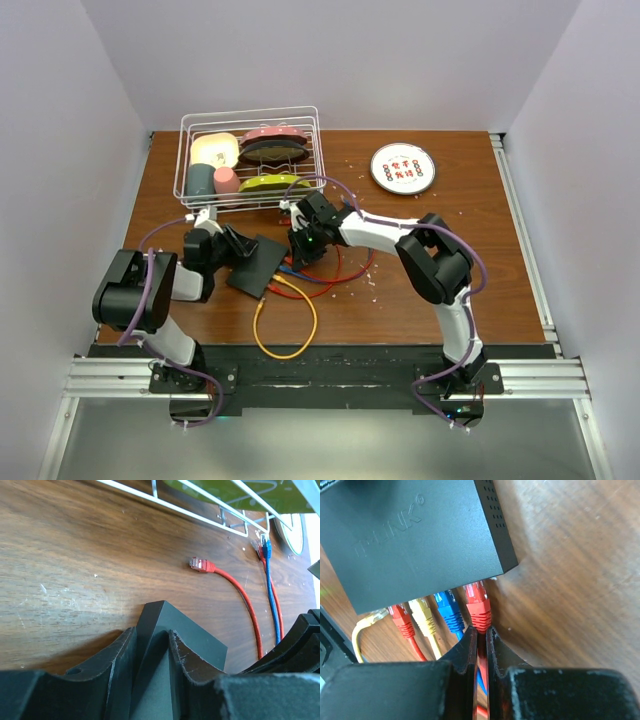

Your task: Insert the plug into the switch port

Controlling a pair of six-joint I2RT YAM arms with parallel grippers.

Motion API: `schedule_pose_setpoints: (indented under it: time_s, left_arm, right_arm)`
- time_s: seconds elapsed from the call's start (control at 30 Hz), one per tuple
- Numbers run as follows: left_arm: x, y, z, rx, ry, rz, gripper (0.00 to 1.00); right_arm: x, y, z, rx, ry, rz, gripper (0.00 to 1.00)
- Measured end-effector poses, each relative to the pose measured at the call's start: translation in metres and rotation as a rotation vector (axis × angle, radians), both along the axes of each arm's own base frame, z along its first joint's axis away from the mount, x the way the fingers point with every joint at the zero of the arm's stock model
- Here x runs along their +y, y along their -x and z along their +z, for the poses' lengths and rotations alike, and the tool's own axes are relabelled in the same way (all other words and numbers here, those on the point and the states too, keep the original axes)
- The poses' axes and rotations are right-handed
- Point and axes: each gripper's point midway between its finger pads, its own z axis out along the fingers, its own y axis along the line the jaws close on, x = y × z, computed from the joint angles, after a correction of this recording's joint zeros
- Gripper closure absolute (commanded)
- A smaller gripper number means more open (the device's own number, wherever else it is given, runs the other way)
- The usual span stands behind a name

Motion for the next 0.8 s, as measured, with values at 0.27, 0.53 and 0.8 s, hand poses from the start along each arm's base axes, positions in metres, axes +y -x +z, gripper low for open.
schedule_pose_setpoints:
  time_s: [0.27, 0.53, 0.8]
  left_arm:
    - [-0.0011, -0.0008, 0.0002, -0.019, -0.01, 0.031, 0.76]
    - [-0.0019, -0.001, 0.0008, -0.023, -0.023, 0.042, 0.72]
    - [-0.0023, 0.0019, 0.0024, 0.002, -0.044, 0.055, 0.57]
  right_arm:
    - [-0.0001, -0.0066, -0.0003, 0.005, 0.022, 0.012, 1.0]
    - [-0.0018, -0.0082, -0.0004, 0.007, 0.046, 0.062, 1.0]
    - [-0.0057, -0.0091, -0.0003, -0.017, 0.053, 0.065, 1.0]
